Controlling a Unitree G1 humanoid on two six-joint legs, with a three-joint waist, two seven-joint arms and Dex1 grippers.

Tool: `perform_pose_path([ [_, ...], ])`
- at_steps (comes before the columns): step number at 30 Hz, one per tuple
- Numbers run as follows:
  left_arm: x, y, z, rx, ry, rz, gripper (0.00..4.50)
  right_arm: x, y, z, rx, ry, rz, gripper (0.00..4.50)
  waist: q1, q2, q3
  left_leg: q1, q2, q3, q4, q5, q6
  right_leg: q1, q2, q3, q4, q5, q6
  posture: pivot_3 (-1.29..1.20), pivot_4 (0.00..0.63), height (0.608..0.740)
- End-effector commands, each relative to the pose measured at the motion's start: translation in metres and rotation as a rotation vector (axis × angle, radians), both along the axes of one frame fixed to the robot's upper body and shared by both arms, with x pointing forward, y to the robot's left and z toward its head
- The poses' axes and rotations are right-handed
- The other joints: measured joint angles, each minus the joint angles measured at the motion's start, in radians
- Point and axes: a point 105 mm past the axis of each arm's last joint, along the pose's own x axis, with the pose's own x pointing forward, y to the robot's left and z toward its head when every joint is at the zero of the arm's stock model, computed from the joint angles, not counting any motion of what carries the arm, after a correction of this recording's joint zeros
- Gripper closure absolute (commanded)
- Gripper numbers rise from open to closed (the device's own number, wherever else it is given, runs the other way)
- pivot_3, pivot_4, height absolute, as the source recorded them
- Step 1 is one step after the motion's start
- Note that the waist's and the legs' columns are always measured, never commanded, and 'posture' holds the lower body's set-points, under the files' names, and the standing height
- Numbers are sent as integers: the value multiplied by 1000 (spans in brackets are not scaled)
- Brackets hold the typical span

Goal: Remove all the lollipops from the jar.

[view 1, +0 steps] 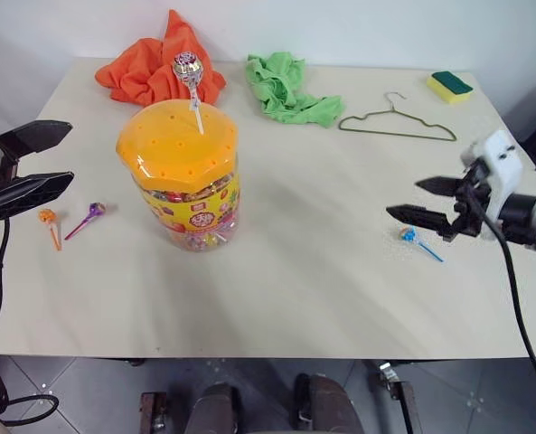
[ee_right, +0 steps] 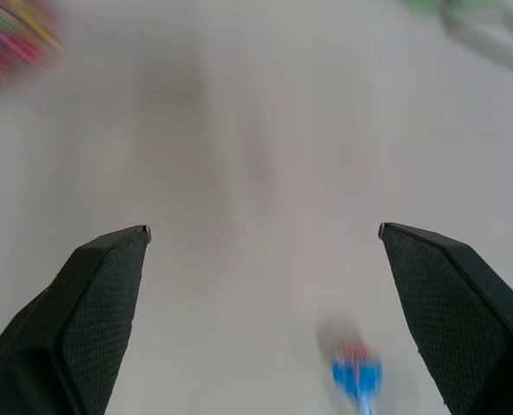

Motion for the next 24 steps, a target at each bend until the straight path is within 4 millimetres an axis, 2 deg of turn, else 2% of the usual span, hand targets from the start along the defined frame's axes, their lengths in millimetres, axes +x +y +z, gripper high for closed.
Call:
perform_pose_path([
  [1, -15, -4, 9, 39, -62, -112, 0, -18, 53, 38, 48, -154, 258, 41, -3, 1, 0, 0, 0, 0, 0, 0, 0, 0, 0, 0, 0, 0, 0, 0, 150, 740],
  [4, -13, -1, 9, 40, -60, -92, 0, -9, 98, 57, 91, -223, 423, 41, -5, 1, 0, 1, 1, 0, 0, 0, 0, 0, 1, 0, 1, 0, 0, 0, 150, 740],
  [9, -12, 3, 7, 19, -45, -53, 0, 2, 146, 72, 165, -297, 598, 41, -2, 1, 0, 1, 0, 0, 0, 0, 0, 0, 1, 0, 1, 0, 0, 0, 150, 740],
  [13, -20, 7, 4, 18, -43, -31, 0, 18, 187, 76, 183, -307, 655, 41, -12, 1, 0, 1, 0, -1, -1, 0, 0, 0, 1, -1, 2, 0, 0, 0, 150, 740],
  [16, -26, 9, 2, 18, -45, -14, 0, 24, 204, 76, 183, -317, 687, 41, -22, 1, 0, 1, 0, -3, -1, 0, 0, -1, 1, -1, 4, 0, 0, 0, 150, 740],
  [23, -36, 10, -4, 9, -42, 22, 0, 14, 230, 84, 228, -322, 816, 41, -36, 1, 0, 1, 0, -6, -2, 0, 0, -1, 1, -1, 5, 0, 0, 0, 150, 740],
  [24, -37, 10, -5, 9, -43, 26, 0, 14, 233, 83, 228, -324, 823, 212, -36, 1, 0, 1, 0, -6, -2, 0, 0, -1, 1, -1, 5, 0, 0, 0, 150, 740],
])
